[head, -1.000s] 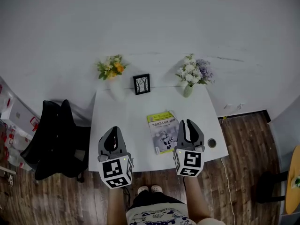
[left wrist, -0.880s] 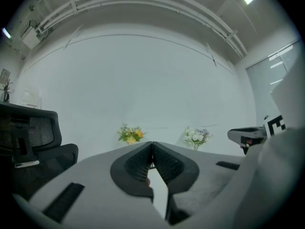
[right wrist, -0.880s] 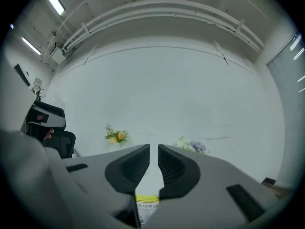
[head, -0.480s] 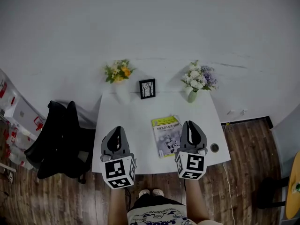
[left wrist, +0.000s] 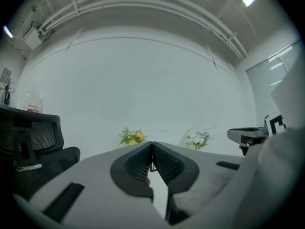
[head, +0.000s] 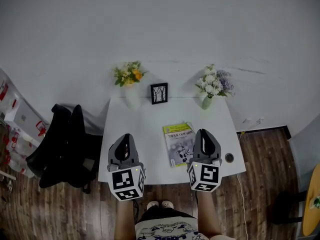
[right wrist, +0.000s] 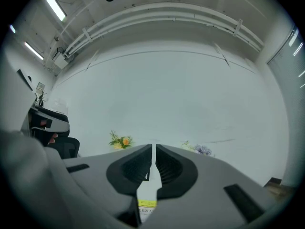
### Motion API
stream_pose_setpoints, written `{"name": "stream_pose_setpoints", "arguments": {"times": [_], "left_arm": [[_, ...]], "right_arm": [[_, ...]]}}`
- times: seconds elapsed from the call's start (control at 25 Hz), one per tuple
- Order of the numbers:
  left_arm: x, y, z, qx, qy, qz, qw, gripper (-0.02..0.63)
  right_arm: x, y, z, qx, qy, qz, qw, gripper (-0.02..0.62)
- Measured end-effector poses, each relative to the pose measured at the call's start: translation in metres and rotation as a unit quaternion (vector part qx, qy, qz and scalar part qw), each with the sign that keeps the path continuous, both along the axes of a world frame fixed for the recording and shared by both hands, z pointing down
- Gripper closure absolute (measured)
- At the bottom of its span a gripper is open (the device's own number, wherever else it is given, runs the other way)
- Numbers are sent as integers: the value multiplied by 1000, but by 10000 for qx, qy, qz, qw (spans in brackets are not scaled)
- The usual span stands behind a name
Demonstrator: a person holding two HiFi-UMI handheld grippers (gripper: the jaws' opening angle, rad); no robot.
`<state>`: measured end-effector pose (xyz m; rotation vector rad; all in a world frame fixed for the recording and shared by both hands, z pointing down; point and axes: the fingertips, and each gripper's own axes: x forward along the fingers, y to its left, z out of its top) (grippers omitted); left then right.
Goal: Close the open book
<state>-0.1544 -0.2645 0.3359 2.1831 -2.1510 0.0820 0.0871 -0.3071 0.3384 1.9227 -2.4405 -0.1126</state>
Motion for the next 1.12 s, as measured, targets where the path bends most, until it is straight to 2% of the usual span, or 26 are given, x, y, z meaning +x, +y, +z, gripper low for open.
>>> {"name": "stream_pose_setpoints", "arguments": {"times": [1.12], "left_arm": [[6, -8, 0, -11, -43, 121, 9999, 583]], "right_arm": [[-8, -3, -1, 13, 82, -122, 9999, 552]]}}
